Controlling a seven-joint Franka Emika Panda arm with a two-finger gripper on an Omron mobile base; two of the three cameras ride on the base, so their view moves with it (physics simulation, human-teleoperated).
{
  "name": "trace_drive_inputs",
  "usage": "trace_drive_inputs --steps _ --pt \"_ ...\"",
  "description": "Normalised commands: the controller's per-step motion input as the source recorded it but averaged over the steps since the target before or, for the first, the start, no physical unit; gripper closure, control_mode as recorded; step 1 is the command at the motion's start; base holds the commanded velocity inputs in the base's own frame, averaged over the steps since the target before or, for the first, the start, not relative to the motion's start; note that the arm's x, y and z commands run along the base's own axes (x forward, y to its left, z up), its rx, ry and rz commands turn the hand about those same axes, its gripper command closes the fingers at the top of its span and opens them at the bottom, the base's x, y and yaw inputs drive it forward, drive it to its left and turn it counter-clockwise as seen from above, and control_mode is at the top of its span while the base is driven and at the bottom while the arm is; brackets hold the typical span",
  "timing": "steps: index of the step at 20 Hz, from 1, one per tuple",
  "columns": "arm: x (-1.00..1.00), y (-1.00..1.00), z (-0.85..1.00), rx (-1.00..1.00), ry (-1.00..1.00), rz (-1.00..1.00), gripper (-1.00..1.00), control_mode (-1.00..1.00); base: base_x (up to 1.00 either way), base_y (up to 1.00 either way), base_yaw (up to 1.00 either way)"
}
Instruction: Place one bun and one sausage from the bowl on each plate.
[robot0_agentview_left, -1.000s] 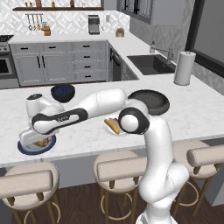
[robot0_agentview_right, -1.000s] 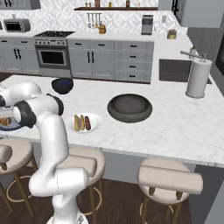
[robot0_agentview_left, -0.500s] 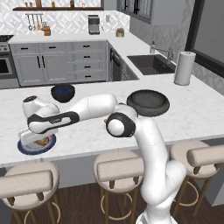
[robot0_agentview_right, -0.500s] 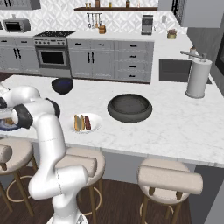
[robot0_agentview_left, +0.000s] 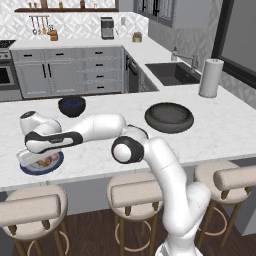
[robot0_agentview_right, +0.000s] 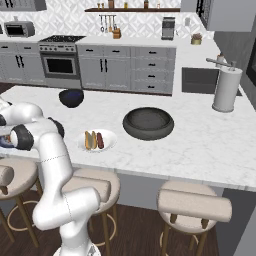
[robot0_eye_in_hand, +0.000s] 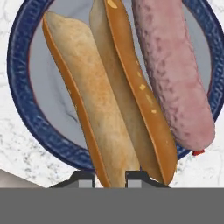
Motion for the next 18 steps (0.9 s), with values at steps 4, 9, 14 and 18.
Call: trace_drive_inputs --steps 4,9,14,18 --pt "-0.09 -0.09 0.0 0.0 0.0 -0.02 -1.0 -1.0 0.0 0.0 0.0" --pt "0.0 -0.19 0.0 0.0 -0.02 -0.02 -1.0 -1.0 0.0 0.0 0.0" --pt "-0.49 -0.35 0.13 0.0 -0.11 -0.01 -1.0 -1.0 0.0 0.0 0.0" --pt "-0.68 -0.8 0.1 0.0 -0.15 -0.06 -1.0 -1.0 0.0 0.0 0.0"
